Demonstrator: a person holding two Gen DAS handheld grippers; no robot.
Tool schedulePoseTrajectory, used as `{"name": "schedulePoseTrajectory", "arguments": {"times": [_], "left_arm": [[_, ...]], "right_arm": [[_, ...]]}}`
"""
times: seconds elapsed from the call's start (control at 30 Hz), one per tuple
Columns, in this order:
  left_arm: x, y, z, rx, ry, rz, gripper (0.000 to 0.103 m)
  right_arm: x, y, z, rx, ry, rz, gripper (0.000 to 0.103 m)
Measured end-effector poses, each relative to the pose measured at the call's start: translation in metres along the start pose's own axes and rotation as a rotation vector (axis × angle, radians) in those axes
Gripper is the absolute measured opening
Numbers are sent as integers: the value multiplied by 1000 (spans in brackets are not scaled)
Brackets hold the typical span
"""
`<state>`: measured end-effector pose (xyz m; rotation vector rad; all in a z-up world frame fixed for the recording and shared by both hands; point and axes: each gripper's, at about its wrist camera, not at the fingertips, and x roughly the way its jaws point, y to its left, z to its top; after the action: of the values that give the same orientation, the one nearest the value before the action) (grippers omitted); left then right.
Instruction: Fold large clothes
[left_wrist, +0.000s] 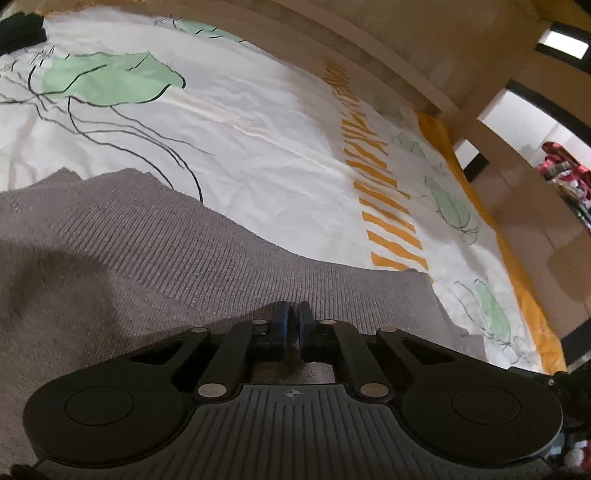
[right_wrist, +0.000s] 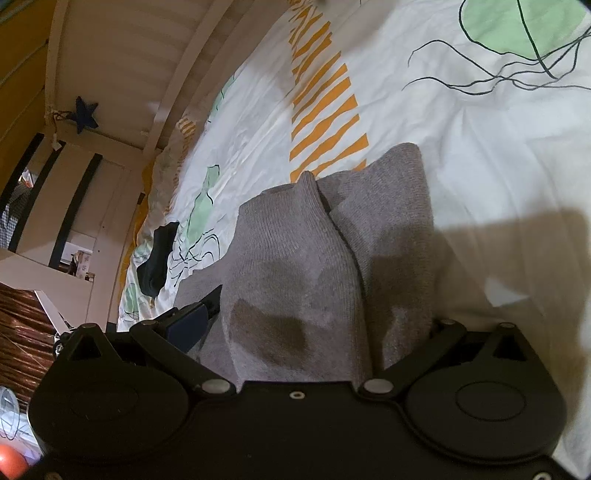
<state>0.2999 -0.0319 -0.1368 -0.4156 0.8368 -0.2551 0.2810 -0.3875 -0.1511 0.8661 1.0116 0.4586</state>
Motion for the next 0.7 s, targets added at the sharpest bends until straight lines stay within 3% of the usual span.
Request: {"name": "schedulePoseTrajectory", "arguments": {"times": [0.23, 0.7], "left_arm": [[-25, -12, -4, 2, -13, 11, 7], [-77, 0, -62, 33, 16, 20, 7]], "right_arm": [[0, 1, -1, -8, 2, 0, 103], [-3, 4, -5, -41, -2, -4, 103]]}}
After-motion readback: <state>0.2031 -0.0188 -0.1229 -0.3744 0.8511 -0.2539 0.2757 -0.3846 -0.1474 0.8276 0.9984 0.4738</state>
